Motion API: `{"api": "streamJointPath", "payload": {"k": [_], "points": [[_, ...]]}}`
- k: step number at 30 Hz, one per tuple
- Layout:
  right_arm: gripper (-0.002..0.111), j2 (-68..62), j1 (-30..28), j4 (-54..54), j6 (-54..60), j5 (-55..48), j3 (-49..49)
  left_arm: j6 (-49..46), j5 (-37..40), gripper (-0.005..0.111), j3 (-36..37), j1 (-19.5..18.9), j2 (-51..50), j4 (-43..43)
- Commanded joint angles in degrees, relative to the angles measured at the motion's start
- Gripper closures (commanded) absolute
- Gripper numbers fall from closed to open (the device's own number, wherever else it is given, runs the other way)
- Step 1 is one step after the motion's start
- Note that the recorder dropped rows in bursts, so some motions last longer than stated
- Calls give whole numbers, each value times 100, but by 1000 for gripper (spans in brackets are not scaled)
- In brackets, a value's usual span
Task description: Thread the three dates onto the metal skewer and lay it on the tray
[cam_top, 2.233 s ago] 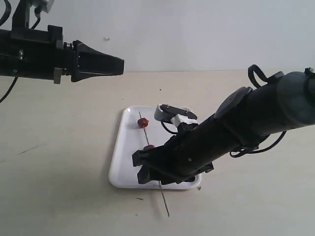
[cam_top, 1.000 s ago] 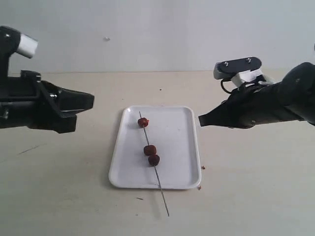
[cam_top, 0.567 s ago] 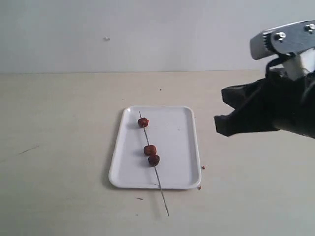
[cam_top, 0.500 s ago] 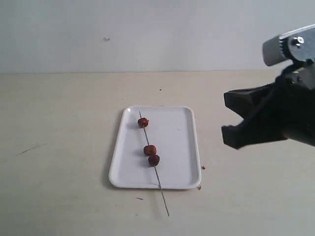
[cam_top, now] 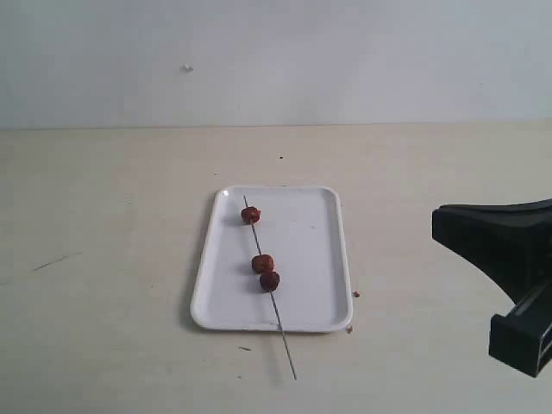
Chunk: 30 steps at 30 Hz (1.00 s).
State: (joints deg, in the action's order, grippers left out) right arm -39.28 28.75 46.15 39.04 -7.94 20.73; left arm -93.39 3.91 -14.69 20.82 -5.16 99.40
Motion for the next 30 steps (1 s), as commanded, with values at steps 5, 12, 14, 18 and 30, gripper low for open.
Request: {"api": "streamJointPath", "payload": {"k": [5,12,14,18,30], "points": [[108,671,-871,-23,459,-532,-33,49,-64,107,29,38,70,54],[108,3064,-3294,-23,445,-1075,-33,49,-64,107,29,38,70,54],[108,3426,-3410,-23,445,-1103,-33,49,-64,107,29,38,70,54],[108,3721,-3408,-23,394,-1240,-61,49,-64,107,29,38,70,54],[108,3928,-3408,-5602,-5566,-1422,-1183,49,-64,107,29,38,70,54]]}}
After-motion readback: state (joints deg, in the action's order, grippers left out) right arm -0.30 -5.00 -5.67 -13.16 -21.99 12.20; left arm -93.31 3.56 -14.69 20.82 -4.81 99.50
